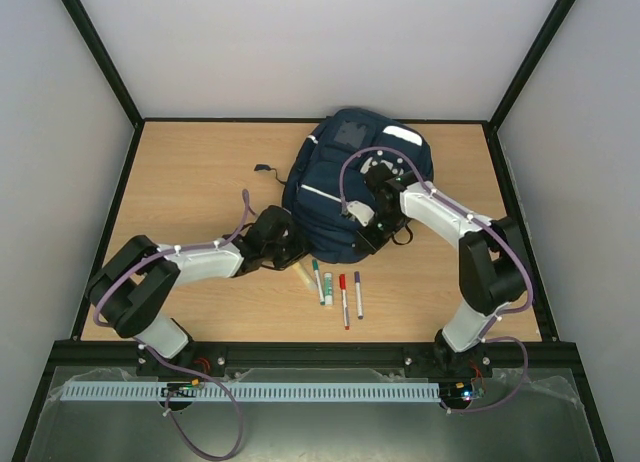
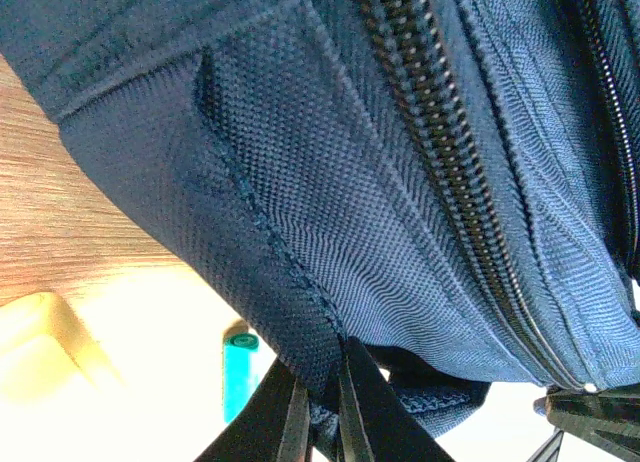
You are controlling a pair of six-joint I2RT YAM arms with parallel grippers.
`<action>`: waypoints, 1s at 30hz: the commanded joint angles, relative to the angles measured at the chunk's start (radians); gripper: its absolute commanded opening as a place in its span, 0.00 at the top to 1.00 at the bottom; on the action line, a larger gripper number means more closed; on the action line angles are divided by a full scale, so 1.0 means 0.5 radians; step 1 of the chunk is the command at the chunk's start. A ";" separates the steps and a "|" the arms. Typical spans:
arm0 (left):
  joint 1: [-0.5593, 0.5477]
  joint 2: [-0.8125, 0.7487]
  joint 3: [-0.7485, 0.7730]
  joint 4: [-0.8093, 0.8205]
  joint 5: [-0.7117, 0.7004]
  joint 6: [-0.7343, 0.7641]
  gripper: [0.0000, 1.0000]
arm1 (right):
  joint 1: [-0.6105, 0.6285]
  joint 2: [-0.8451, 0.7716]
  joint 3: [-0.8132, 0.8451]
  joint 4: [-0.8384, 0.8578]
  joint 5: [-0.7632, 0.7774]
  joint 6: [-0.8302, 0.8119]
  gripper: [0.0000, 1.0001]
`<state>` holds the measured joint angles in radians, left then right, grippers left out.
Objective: Pack the student bag
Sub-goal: Unzip the student bag at the center of the board.
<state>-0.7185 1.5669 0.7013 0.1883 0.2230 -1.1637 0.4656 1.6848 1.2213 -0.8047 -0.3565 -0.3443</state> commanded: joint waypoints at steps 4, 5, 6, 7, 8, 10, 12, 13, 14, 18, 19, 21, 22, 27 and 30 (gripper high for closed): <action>0.054 -0.104 -0.049 -0.023 -0.070 0.016 0.98 | -0.222 0.004 -0.057 -0.254 0.077 -0.207 0.99; 0.058 -0.116 -0.056 -0.025 -0.069 0.019 0.98 | -0.268 -0.003 -0.059 -0.258 0.094 -0.223 0.99; 0.062 -0.125 -0.067 -0.027 -0.069 0.020 0.98 | -0.318 -0.010 -0.056 -0.259 0.117 -0.240 0.99; 0.062 -0.134 -0.074 -0.028 -0.067 0.024 0.98 | -0.365 -0.014 -0.054 -0.251 0.148 -0.253 0.99; 0.063 -0.143 -0.082 -0.030 -0.062 0.026 0.98 | -0.407 -0.014 -0.050 -0.236 0.178 -0.262 0.99; 0.066 -0.155 -0.096 -0.029 -0.063 0.029 0.98 | -0.503 -0.004 -0.040 -0.206 0.228 -0.281 0.99; 0.066 -0.168 -0.110 -0.028 -0.064 0.029 0.98 | -0.556 0.017 -0.024 -0.179 0.273 -0.294 0.99; 0.066 -0.171 -0.118 -0.031 -0.065 0.030 0.98 | -0.575 0.026 -0.021 -0.161 0.300 -0.298 0.99; 0.066 -0.177 -0.123 -0.033 -0.068 0.030 0.98 | -0.591 0.035 -0.020 -0.134 0.339 -0.304 0.99; 0.069 -0.207 -0.142 -0.046 -0.079 0.035 0.98 | -0.671 0.073 0.006 -0.073 0.431 -0.328 0.99; 0.069 -0.213 -0.149 -0.048 -0.081 0.036 0.98 | -0.697 0.087 0.025 -0.072 0.439 -0.335 0.99; 0.072 -0.230 -0.159 -0.049 -0.085 0.036 0.97 | -0.748 0.110 0.053 -0.065 0.469 -0.344 0.99; 0.072 -0.238 -0.165 -0.053 -0.085 0.037 0.98 | -0.771 0.120 0.065 -0.062 0.482 -0.350 0.99; 0.075 -0.251 -0.183 -0.049 -0.086 0.039 0.98 | -0.830 0.173 0.082 0.038 0.620 -0.355 0.99; 0.075 -0.253 -0.185 -0.039 -0.075 0.039 0.98 | -0.857 0.206 0.094 0.086 0.645 -0.335 0.99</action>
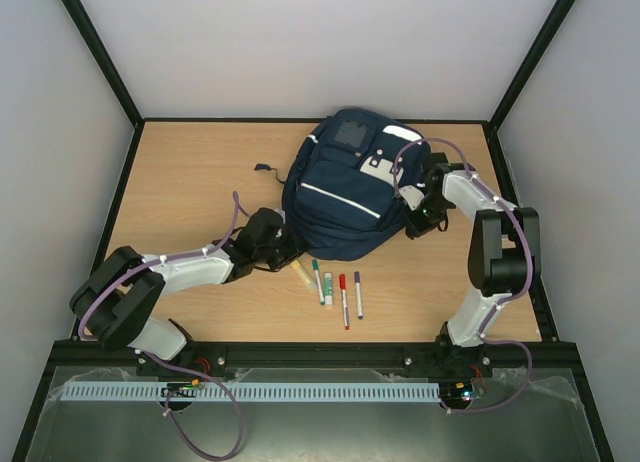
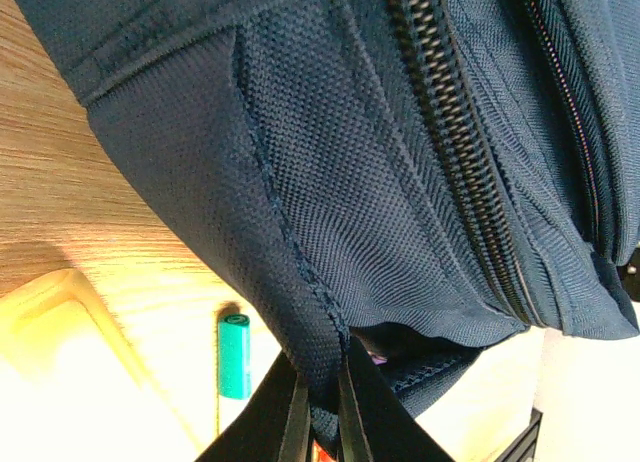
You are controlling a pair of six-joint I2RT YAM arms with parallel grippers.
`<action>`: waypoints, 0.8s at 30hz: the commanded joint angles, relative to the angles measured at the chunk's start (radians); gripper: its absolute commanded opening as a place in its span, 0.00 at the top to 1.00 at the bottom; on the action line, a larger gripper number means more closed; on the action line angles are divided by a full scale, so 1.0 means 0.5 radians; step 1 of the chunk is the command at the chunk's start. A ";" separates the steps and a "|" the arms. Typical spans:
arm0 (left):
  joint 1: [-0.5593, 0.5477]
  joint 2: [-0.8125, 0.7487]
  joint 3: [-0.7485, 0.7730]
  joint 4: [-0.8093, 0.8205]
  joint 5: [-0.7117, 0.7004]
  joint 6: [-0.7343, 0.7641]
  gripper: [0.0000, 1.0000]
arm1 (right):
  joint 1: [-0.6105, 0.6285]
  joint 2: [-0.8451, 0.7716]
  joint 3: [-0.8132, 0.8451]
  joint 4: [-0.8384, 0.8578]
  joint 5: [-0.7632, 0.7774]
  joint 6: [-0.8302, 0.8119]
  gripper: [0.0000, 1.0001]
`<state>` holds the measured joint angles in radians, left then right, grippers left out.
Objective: Pack the student bag
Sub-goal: Unzip the student bag at the center of the board.
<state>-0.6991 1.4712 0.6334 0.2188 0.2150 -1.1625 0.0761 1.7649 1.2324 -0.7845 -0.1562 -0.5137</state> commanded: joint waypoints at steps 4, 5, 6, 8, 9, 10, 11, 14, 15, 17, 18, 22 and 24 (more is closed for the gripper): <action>0.036 -0.073 -0.059 -0.103 -0.056 0.044 0.98 | -0.086 0.055 0.050 0.167 0.323 0.046 0.99; 0.036 -0.071 -0.059 -0.105 -0.057 0.048 0.98 | -0.085 0.056 0.046 0.197 0.337 0.055 0.99; 0.036 -0.073 -0.061 -0.107 -0.055 0.051 0.97 | -0.088 0.061 0.042 0.217 0.341 0.060 0.99; 0.036 -0.074 -0.066 -0.102 -0.045 0.055 0.98 | -0.088 0.068 0.032 0.261 0.350 0.075 0.99; 0.036 -0.075 -0.069 -0.103 -0.044 0.055 0.98 | -0.088 0.068 0.023 0.283 0.358 0.081 0.99; 0.036 -0.077 -0.071 -0.101 -0.043 0.055 0.98 | -0.089 0.069 0.014 0.306 0.365 0.087 0.99; 0.036 -0.081 -0.075 -0.093 -0.040 0.054 0.97 | -0.090 0.066 0.010 0.315 0.357 0.092 0.99; 0.026 -0.070 -0.067 -0.069 -0.002 0.075 0.98 | -0.089 0.019 0.002 0.295 0.282 0.108 0.95; 0.019 -0.059 -0.055 -0.058 0.019 0.087 0.98 | -0.090 -0.019 -0.002 0.278 0.237 0.112 0.88; -0.007 -0.030 -0.015 -0.041 0.047 0.126 0.98 | -0.088 -0.125 -0.017 0.255 0.168 0.129 0.77; -0.023 -0.011 0.016 -0.042 0.047 0.149 0.98 | -0.088 -0.194 -0.027 0.238 0.119 0.134 0.71; -0.106 0.117 0.160 -0.022 0.041 0.234 0.98 | -0.089 -0.538 -0.050 0.148 -0.133 0.156 0.50; -0.127 0.204 0.255 -0.017 0.044 0.270 0.98 | -0.088 -0.736 -0.055 0.112 -0.316 0.182 0.43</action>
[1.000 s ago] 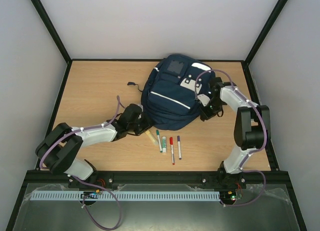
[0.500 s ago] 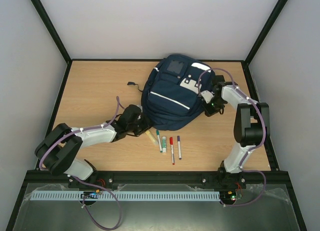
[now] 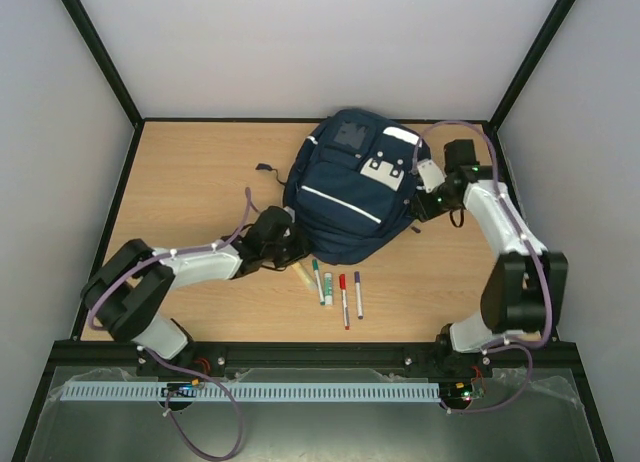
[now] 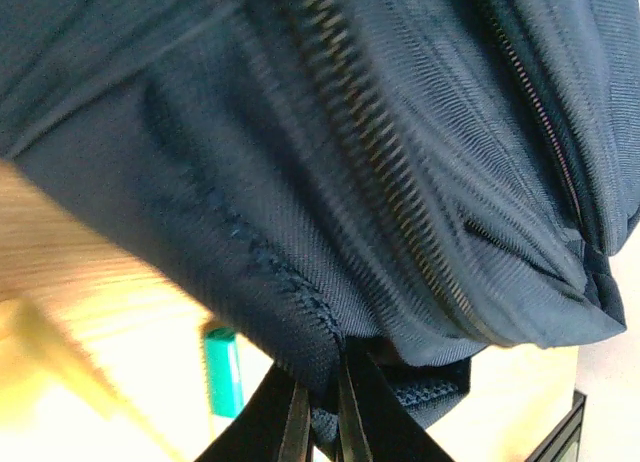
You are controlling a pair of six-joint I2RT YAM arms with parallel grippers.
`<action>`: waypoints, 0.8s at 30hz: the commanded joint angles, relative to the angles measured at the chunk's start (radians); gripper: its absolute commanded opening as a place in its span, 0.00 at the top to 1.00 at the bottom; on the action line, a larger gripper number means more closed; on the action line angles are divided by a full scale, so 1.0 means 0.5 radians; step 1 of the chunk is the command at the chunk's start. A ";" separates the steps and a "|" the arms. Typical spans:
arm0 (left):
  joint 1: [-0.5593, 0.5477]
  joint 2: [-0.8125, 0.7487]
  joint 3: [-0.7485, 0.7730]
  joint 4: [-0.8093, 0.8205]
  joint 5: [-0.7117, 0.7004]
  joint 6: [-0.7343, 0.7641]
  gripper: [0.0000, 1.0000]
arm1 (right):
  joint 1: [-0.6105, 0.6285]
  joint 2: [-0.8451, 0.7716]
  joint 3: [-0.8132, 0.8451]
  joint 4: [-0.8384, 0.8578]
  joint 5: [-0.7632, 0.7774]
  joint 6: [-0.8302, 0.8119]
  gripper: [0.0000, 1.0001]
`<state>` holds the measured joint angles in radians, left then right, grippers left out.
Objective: Pack the student bag
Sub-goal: Unzip the student bag at the center of the board.
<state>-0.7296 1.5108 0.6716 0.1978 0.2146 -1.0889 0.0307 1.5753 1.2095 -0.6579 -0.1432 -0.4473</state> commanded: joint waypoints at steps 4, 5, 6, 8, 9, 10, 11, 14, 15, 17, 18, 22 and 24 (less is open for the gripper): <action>-0.073 0.312 0.371 0.023 0.068 0.159 0.98 | 0.003 -0.804 -0.106 0.011 -0.525 0.235 0.03; -0.078 0.359 0.427 0.019 0.081 0.173 0.97 | 0.003 -0.905 -0.154 0.084 -0.509 0.282 0.00; -0.089 0.409 0.478 0.015 0.094 0.181 0.98 | 0.001 -0.992 -0.215 0.167 -0.481 0.310 0.00; -0.121 0.494 0.585 -0.005 0.102 0.200 0.98 | 0.006 -1.112 -0.299 0.200 -0.463 0.287 0.00; -0.144 0.537 0.631 -0.013 0.104 0.211 0.98 | 0.006 -1.146 -0.318 0.191 -0.454 0.264 0.00; -0.164 0.574 0.674 -0.020 0.107 0.217 0.98 | 0.006 -1.167 -0.335 0.181 -0.427 0.257 0.00; -0.188 0.621 0.708 -0.018 0.107 0.218 0.98 | 0.006 -1.178 -0.344 0.174 -0.394 0.248 0.00; -0.268 0.710 0.781 -0.012 0.120 0.225 0.97 | 0.006 -1.187 -0.403 0.150 -0.414 0.166 0.00; -0.288 0.736 0.802 -0.012 0.130 0.236 0.96 | 0.006 -1.187 -0.430 0.156 -0.440 0.177 0.00; -0.326 0.777 0.857 -0.039 0.165 0.279 0.93 | 0.006 -1.193 -0.482 0.172 -0.532 0.209 0.00; -0.337 0.784 0.876 -0.066 0.185 0.313 0.90 | 0.005 -1.195 -0.507 0.185 -0.602 0.218 0.00; -0.345 0.671 0.892 -0.304 0.193 0.520 0.61 | 0.006 -1.129 -0.560 0.223 -0.745 0.304 0.00; -0.348 0.556 0.877 -0.430 0.155 0.647 0.47 | 0.006 -1.093 -0.536 0.249 -0.729 0.359 0.00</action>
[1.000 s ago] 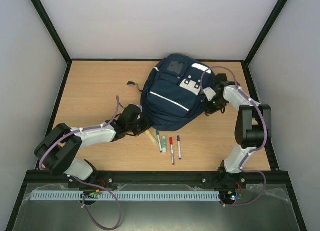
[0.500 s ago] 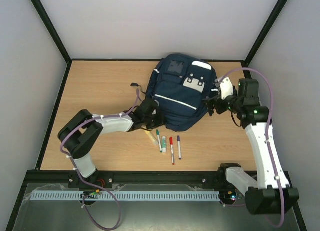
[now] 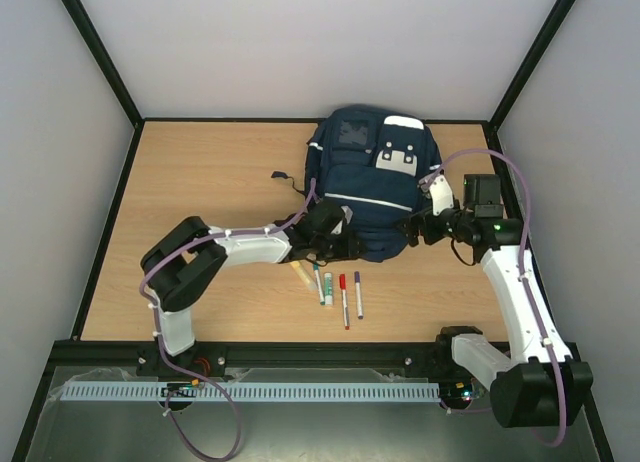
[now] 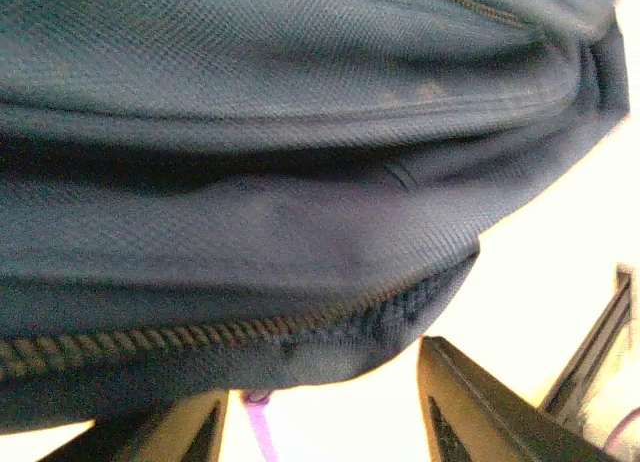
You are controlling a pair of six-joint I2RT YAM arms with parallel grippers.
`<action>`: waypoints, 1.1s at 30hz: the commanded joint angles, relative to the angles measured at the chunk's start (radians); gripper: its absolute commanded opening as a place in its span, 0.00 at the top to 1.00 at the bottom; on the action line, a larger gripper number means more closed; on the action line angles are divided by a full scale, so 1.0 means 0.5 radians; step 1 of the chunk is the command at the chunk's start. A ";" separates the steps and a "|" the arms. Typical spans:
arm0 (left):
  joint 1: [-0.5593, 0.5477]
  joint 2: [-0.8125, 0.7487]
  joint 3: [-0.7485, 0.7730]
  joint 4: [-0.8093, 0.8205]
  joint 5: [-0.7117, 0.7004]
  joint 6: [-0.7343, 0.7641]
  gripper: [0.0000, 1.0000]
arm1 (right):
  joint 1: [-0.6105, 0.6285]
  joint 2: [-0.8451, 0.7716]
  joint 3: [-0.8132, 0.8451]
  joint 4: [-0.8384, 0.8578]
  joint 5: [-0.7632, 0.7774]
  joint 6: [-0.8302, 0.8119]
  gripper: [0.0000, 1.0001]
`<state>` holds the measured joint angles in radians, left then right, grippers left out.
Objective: Pack the student bag
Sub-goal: Unzip the student bag at the center of the board, then pick up the stationery from the center of the board.
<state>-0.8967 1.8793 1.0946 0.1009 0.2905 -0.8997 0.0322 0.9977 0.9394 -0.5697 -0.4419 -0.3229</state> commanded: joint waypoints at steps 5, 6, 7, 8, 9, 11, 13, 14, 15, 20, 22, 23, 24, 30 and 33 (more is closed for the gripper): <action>-0.014 -0.530 -0.022 -0.616 -0.150 0.493 0.01 | 0.002 0.058 -0.010 0.225 0.022 0.183 0.00; -0.012 -0.581 -0.004 -0.737 -0.206 0.544 0.01 | 0.003 0.060 -0.011 0.252 0.082 0.181 0.00; -0.014 -0.633 0.001 -0.828 -0.245 0.612 0.01 | 0.003 0.054 -0.016 0.305 0.169 0.186 0.00; -0.016 -0.688 -0.003 -0.907 -0.319 0.646 0.01 | 0.001 0.033 -0.053 0.398 0.285 0.237 0.00; -0.016 -0.748 -0.007 -0.997 -0.414 0.676 0.01 | 0.001 0.000 -0.109 0.519 0.391 0.253 0.00; -0.014 -0.867 -0.026 -1.068 -0.508 0.771 0.01 | 0.001 -0.058 -0.252 0.746 0.607 0.349 0.00; -0.016 -1.002 -0.052 -1.100 -0.614 0.841 0.01 | 0.002 -0.057 -0.311 0.806 0.657 0.484 0.00; -0.017 -1.077 -0.087 -1.085 -0.691 0.867 0.01 | 0.000 -0.031 -0.296 0.755 0.506 0.455 0.00; -0.016 -1.158 -0.143 -1.051 -0.758 0.895 0.01 | -0.002 0.003 -0.270 0.685 0.327 0.413 0.00; 0.009 -1.512 -0.411 -0.903 -1.070 1.067 0.01 | 0.002 0.134 -0.296 0.496 -0.221 0.280 0.05; 0.058 -1.590 -0.437 -0.912 -1.294 1.026 0.01 | 0.003 0.140 -0.323 0.478 -0.259 0.228 0.06; 0.102 -1.609 -0.429 -0.961 -1.482 0.920 0.01 | 0.003 0.134 -0.331 0.470 -0.262 0.214 0.07; 0.175 -1.616 -0.419 -1.038 -1.673 0.765 0.01 | 0.003 0.129 -0.337 0.459 -0.288 0.196 0.08; 0.770 -1.463 -0.300 -1.346 -1.387 0.568 0.01 | 0.008 0.102 -0.366 0.440 -0.392 0.015 0.14; 0.784 -1.501 -0.404 -1.268 -1.221 0.458 0.01 | 0.044 0.147 -0.354 0.492 -0.181 -0.017 0.19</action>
<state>-0.5125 1.1412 0.9192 -0.5041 -0.4240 -0.6056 0.0368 1.0622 0.7696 -0.3164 -0.5789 -0.2733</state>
